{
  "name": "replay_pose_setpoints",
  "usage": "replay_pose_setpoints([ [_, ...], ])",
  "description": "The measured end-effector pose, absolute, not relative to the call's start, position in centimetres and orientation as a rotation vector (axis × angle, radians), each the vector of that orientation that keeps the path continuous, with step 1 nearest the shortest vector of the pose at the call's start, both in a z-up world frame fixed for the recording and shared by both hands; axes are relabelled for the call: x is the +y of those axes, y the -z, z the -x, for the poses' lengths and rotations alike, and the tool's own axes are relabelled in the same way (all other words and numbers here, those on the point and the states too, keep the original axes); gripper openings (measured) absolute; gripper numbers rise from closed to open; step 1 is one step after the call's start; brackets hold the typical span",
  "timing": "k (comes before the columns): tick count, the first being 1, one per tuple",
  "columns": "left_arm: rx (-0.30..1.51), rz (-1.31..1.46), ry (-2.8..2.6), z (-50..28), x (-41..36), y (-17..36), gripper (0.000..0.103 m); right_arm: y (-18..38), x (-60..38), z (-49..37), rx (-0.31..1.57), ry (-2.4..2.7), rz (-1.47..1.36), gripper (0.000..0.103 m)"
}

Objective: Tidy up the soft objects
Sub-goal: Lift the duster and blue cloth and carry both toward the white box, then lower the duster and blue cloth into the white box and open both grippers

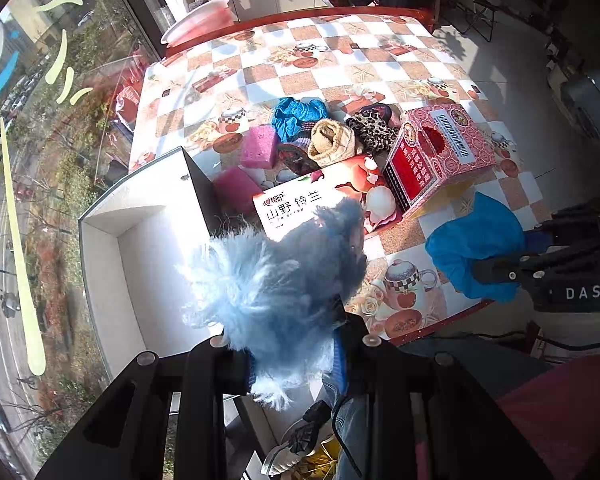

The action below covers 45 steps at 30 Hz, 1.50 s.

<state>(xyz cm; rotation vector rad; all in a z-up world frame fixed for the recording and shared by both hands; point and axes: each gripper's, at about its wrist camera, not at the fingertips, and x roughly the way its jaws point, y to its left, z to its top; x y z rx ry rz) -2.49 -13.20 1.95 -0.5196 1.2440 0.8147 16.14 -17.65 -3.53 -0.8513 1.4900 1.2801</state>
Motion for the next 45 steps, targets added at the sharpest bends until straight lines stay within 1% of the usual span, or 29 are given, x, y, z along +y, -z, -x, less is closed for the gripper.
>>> replay_pose_setpoints([
  [9, 1.163, 0.649, -0.988, 11.0, -9.3, -1.8, 0.031, 2.1, -11.9, -9.3, 1.384, -1.393, 0.933, 0.037],
  [17, 1.110, 0.706, -1.067, 15.0, -7.6, -1.3, 0.031, 0.1, -8.2, -3.3, 1.268, -1.508, 1.033, 0.037],
  [21, 1.093, 0.730, -1.074, 15.8, -7.1, -1.1, 0.031, -0.2, -7.4, -1.4, 1.232, -1.541, 1.084, 0.037],
  [30, 1.122, 0.733, -1.069, 16.6, -6.9, -0.2, 0.031, -1.1, -6.3, 2.7, 1.171, -1.612, 1.134, 0.037],
  [38, 1.138, 0.740, -1.071, 17.5, -7.0, 0.4, 0.031, 0.0, -6.6, 3.2, 1.228, -1.598, 1.136, 0.037],
  [45, 1.148, 0.735, -1.062, 17.6, -7.0, 0.8, 0.031, 0.0, -6.4, 3.5, 1.223, -1.597, 1.145, 0.037],
])
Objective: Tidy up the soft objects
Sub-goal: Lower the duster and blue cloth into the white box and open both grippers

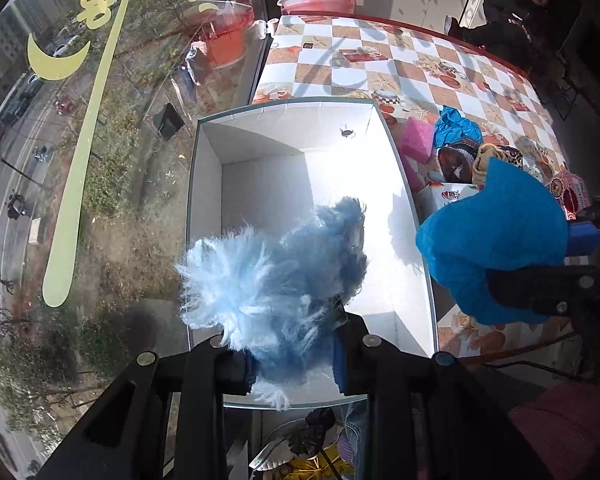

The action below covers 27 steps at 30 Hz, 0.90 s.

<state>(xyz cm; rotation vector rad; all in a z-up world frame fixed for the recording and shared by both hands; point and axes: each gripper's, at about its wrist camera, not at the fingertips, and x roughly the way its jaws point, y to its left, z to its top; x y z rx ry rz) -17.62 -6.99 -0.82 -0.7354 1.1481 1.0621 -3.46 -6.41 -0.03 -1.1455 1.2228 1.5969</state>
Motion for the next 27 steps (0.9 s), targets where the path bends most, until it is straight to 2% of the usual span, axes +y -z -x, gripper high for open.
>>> replay_pose_setpoints([
  [27, 1.155, 0.773, -1.052, 18.4, -6.9, 2.2, 0.031, 0.8, -5.9, 4.3, 1.229, -1.578, 1.181, 0.037],
])
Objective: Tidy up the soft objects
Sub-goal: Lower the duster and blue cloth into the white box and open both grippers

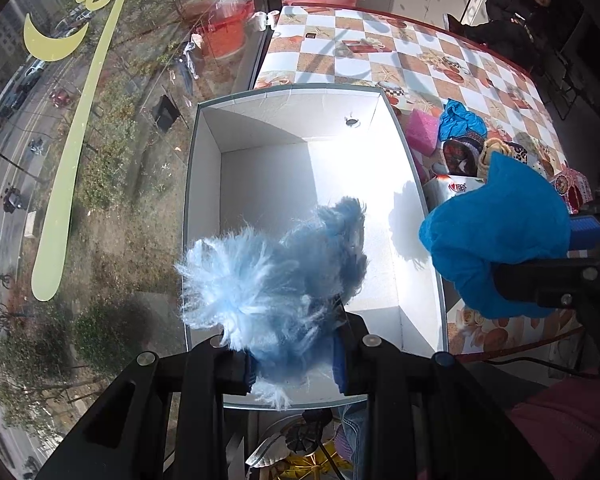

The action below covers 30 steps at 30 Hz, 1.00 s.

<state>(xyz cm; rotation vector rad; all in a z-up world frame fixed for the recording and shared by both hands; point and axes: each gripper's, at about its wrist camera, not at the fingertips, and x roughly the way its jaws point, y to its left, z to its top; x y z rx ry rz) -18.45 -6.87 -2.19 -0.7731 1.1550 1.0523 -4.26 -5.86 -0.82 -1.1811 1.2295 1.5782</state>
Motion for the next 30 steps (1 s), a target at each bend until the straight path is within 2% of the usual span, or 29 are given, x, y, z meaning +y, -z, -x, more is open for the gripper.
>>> replay_pose_setpoints([
  [20, 1.210, 0.917, -1.065, 20.4, -5.9, 6.5, 0.031, 3.9, -1.0, 6.5, 1.214, -1.550, 1.247, 0.037],
  [30, 1.241, 0.968, -1.057, 21.1, -5.9, 8.4, 0.031, 6.8, -1.8, 8.5, 1.260, -1.542, 1.327, 0.037],
])
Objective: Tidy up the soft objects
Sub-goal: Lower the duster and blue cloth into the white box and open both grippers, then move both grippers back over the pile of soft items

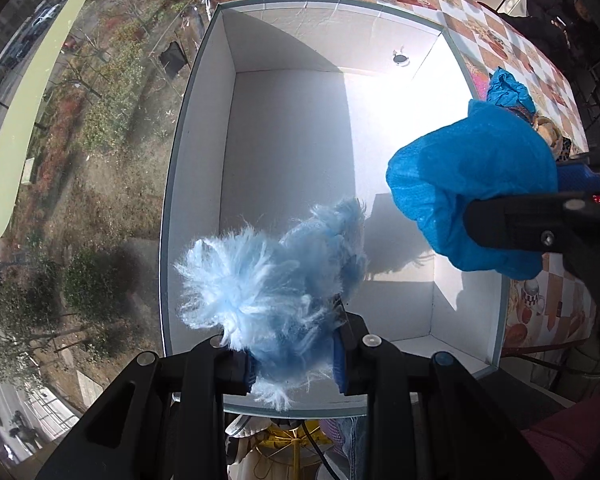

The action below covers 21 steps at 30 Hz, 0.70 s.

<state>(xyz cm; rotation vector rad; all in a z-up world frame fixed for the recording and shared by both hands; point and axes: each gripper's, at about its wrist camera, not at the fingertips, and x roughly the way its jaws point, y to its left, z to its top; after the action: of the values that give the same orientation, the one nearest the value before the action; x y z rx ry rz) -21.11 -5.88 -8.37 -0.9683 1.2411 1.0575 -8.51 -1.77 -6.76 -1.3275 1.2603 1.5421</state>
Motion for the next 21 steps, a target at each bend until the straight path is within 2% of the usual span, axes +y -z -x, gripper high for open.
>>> replay_pose_setpoints([
  [4, 1.242, 0.968, -1.058, 21.3, -5.8, 8.4, 0.032, 6.9, -1.8, 8.4, 1.273, -1.537, 1.325, 0.037],
  [7, 1.238, 0.948, -1.060, 21.1, -5.7, 8.4, 0.038, 6.8, -1.8, 8.4, 1.276, -1.542, 1.320, 0.037],
  [8, 1.236, 0.942, -1.063, 21.0, -5.8, 8.3, 0.046, 6.9, -1.8, 8.5, 1.282, -1.547, 1.321, 0.037],
  [9, 1.235, 0.937, -1.066, 21.0, -5.8, 8.2, 0.056, 6.9, -1.8, 8.5, 1.281, -1.548, 1.321, 0.045],
  [10, 1.234, 0.931, -1.067, 20.9, -5.8, 8.2, 0.061, 6.8, -1.8, 8.6, 1.271, -1.548, 1.321, 0.053],
  [11, 1.225, 0.925, -1.067, 20.8, -5.9, 8.0, 0.074, 6.7, -1.9, 8.6, 1.261, -1.549, 1.323, 0.057],
  [12, 1.212, 0.924, -1.066, 20.8, -6.0, 7.8, 0.082, 6.5, -1.9, 8.6, 1.251, -1.549, 1.324, 0.066],
  [13, 1.197, 0.922, -1.064, 20.8, -6.0, 7.6, 0.083, 6.4, -1.9, 8.6, 1.239, -1.547, 1.323, 0.073],
  [15, 1.175, 0.912, -1.064, 20.8, -6.1, 7.1, 0.087, 6.0, -1.9, 8.3, 1.219, -1.540, 1.318, 0.079],
  [16, 1.163, 0.907, -1.066, 20.8, -6.2, 6.9, 0.090, 5.8, -1.8, 8.0, 1.212, -1.534, 1.312, 0.080],
  [17, 1.152, 0.905, -1.065, 20.9, -6.1, 6.7, 0.098, 5.6, -1.8, 7.8, 1.208, -1.527, 1.306, 0.080],
  [18, 1.141, 0.907, -1.062, 20.9, -6.1, 6.5, 0.102, 5.5, -1.8, 7.5, 1.208, -1.520, 1.300, 0.080],
  [21, 1.110, 0.910, -1.055, 20.9, -5.9, 6.2, 0.102, 4.9, -1.9, 6.4, 1.218, -1.490, 1.270, 0.081],
])
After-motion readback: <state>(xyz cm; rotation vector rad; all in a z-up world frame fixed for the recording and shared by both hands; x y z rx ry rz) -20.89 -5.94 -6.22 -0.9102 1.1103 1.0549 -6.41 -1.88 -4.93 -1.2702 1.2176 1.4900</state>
